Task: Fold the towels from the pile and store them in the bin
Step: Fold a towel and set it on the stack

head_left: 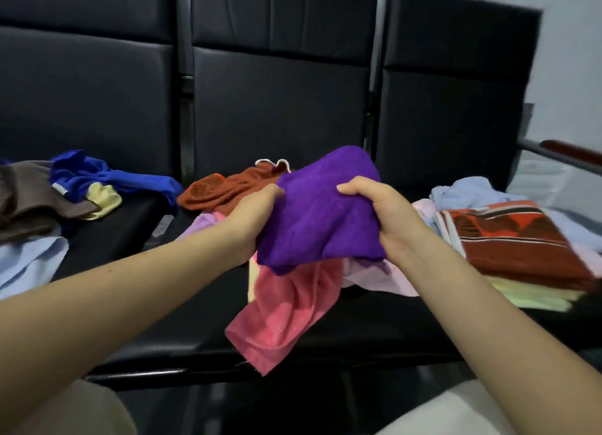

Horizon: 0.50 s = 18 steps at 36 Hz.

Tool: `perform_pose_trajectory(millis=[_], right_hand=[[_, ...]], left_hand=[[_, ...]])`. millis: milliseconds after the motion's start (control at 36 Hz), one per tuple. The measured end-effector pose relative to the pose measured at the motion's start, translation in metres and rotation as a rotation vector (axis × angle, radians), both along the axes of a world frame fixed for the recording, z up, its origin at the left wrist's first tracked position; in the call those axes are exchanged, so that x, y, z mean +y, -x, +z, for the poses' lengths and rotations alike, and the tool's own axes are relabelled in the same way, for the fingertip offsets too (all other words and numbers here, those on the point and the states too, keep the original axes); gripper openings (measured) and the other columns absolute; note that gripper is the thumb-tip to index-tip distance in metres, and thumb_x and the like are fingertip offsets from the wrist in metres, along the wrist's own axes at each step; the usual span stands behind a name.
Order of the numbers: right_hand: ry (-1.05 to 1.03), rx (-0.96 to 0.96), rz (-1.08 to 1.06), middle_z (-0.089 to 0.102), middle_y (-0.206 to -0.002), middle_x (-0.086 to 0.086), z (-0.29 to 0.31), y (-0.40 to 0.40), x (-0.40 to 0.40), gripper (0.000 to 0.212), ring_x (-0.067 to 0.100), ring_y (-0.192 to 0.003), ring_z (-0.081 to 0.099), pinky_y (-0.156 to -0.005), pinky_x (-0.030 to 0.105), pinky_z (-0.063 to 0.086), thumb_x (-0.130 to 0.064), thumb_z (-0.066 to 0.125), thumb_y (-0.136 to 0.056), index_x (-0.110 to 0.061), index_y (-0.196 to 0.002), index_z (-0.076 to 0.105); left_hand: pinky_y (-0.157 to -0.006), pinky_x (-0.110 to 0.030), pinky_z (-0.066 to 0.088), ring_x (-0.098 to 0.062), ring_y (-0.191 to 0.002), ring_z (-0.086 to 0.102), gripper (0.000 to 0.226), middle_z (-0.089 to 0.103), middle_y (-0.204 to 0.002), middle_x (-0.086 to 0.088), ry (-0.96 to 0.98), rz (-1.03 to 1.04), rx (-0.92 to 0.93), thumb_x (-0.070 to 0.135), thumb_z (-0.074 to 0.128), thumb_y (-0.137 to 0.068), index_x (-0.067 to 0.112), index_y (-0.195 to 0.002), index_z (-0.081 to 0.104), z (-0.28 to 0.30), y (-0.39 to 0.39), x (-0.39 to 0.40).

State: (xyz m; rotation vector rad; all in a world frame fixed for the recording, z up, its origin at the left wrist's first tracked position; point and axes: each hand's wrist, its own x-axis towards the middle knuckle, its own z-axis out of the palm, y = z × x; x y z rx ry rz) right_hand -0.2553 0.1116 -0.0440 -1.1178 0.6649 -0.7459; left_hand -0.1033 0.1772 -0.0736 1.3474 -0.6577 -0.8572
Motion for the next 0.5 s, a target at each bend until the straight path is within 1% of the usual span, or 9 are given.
perform_pose_trajectory(millis=[56, 83, 139, 167, 194, 250, 361, 444, 500], right_hand=[[-0.023, -0.01, -0.03, 0.074, -0.082, 0.009, 0.004, 0.016, -0.006, 0.01, 0.02, -0.07, 0.07, -0.071, 0.029, 0.056, -0.006, 0.061, -0.083, -0.004, -0.09, 0.068], [-0.038, -0.025, -0.044, 0.073, -0.08, 0.009, 0.005, 0.024, -0.01, 0.01, 0.02, -0.07, 0.069, -0.074, 0.031, 0.056, -0.005, 0.059, -0.084, -0.004, -0.088, 0.068], [-0.042, -0.041, -0.075, 0.073, -0.084, 0.011, 0.008, 0.042, -0.019, 0.012, 0.024, -0.078, 0.069, -0.082, 0.034, 0.054, -0.006, 0.058, -0.085, -0.003, -0.092, 0.067], [-0.032, -0.033, -0.097, 0.073, -0.085, 0.011, 0.009, 0.051, -0.024, 0.013, 0.025, -0.081, 0.068, -0.084, 0.035, 0.054, -0.006, 0.058, -0.085, -0.003, -0.093, 0.067], [-0.024, -0.018, -0.122, 0.073, -0.083, 0.01, 0.011, 0.061, -0.029, 0.011, 0.025, -0.079, 0.067, -0.082, 0.035, 0.053, -0.007, 0.059, -0.084, -0.004, -0.091, 0.067], [-0.01, 0.03, -0.162, 0.072, -0.077, 0.009, 0.016, 0.082, -0.039, 0.007, 0.024, -0.074, 0.066, -0.079, 0.034, 0.052, -0.007, 0.061, -0.083, -0.005, -0.087, 0.067], [0.058, 0.054, -0.168, 0.073, -0.089, 0.013, 0.035, 0.126, -0.066, 0.014, 0.026, -0.08, 0.069, -0.082, 0.035, 0.052, -0.007, 0.058, -0.084, -0.002, -0.094, 0.068], [0.124, 0.095, -0.247, 0.074, -0.084, 0.011, 0.05, 0.163, -0.094, 0.011, 0.022, -0.071, 0.07, -0.074, 0.033, 0.054, -0.007, 0.058, -0.086, -0.004, -0.092, 0.067], [0.21, 0.19, -0.359, 0.073, -0.093, 0.012, 0.052, 0.188, -0.118, 0.013, 0.023, -0.078, 0.069, -0.075, 0.033, 0.055, -0.009, 0.064, -0.085, -0.007, -0.098, 0.067]], left_hand=[[-0.065, -0.021, 0.046, -0.01, -0.07, 0.061, 0.018, 0.068, -0.066, 0.009, 0.08, -0.027, 0.066, 0.017, 0.051, -0.096, 0.023, -0.081, 0.057, 0.005, 0.024, -0.012], [-0.065, -0.018, 0.046, -0.005, -0.067, 0.062, 0.019, 0.069, -0.063, 0.014, 0.103, -0.037, 0.096, 0.017, 0.05, -0.097, 0.024, -0.08, 0.056, 0.006, 0.038, -0.017], [-0.081, -0.02, 0.05, -0.011, -0.083, 0.068, 0.016, 0.076, -0.092, 0.004, 0.068, -0.129, 0.179, 0.028, 0.05, -0.097, 0.02, -0.095, 0.064, 0.004, 0.063, -0.033], [-0.087, -0.027, 0.051, -0.02, -0.094, 0.068, 0.029, 0.073, -0.107, -0.006, 0.026, -0.185, 0.218, 0.037, 0.05, -0.096, 0.016, -0.107, 0.067, 0.002, 0.074, -0.04], [-0.086, -0.032, 0.051, -0.026, -0.1, 0.066, 0.042, 0.07, -0.114, -0.011, -0.009, -0.221, 0.248, 0.043, 0.05, -0.095, 0.012, -0.117, 0.066, 0.0, 0.084, -0.048], [-0.077, -0.032, 0.05, -0.028, -0.098, 0.065, 0.053, 0.069, -0.113, -0.013, -0.039, -0.263, 0.263, 0.05, 0.049, -0.093, 0.008, -0.123, 0.064, 0.001, 0.102, -0.067], [-0.064, -0.029, 0.049, -0.023, -0.08, 0.066, 0.05, 0.071, -0.096, -0.01, -0.006, -0.373, 0.26, 0.052, 0.049, -0.094, 0.01, -0.116, 0.065, 0.015, 0.138, -0.099], [-0.065, -0.028, 0.052, -0.02, -0.079, 0.069, 0.038, 0.074, -0.092, -0.006, 0.018, -0.479, 0.264, 0.045, 0.054, -0.094, 0.013, -0.111, 0.068, 0.027, 0.166, -0.125], [-0.068, -0.028, 0.053, -0.019, -0.079, 0.068, 0.028, 0.073, -0.092, -0.005, 0.008, -0.466, 0.187, 0.035, 0.061, -0.092, 0.012, -0.106, 0.068, 0.029, 0.184, -0.146]])
